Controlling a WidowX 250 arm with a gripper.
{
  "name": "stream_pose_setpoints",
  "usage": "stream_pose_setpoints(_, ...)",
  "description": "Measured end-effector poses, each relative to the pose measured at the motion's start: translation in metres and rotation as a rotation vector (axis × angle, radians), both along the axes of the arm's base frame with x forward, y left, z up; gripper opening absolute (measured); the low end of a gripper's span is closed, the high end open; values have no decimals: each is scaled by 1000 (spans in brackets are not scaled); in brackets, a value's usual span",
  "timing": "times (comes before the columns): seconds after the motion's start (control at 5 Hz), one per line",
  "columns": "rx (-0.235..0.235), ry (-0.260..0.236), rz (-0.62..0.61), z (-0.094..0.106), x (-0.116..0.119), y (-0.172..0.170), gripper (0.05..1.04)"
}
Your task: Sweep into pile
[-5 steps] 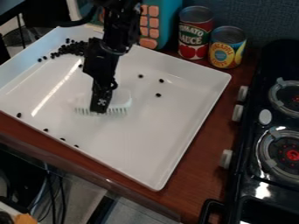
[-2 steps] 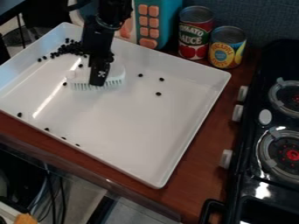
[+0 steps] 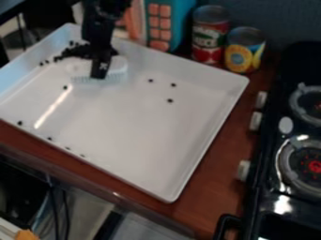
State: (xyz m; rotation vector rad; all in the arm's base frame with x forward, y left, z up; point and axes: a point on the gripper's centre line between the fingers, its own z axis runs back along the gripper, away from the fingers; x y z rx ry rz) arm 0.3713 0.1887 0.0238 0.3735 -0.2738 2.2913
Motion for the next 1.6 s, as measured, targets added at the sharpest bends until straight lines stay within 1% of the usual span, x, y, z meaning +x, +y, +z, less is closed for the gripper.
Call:
stream_pose_setpoints(0.2,3,-9,37,4,7,24,734)
stream_pose_setpoints(0.4,-6,-23,63,7,8,43,734)
stream_pose_setpoints(0.6,-49,-26,59,10,2,39,734)
stream_pose_setpoints(0.8,-84,-79,40,39,-10,24,734)
stream_pose_setpoints(1.0,-106,-132,5,69,-27,3,734)
stream_pose_setpoints(1.2,-110,-154,-47,72,-45,-10,734)
stream_pose_setpoints(1.4,-59,-109,-128,49,-71,-10,734)
stream_pose_setpoints(1.6,-43,-70,-221,26,-89,-5,734)
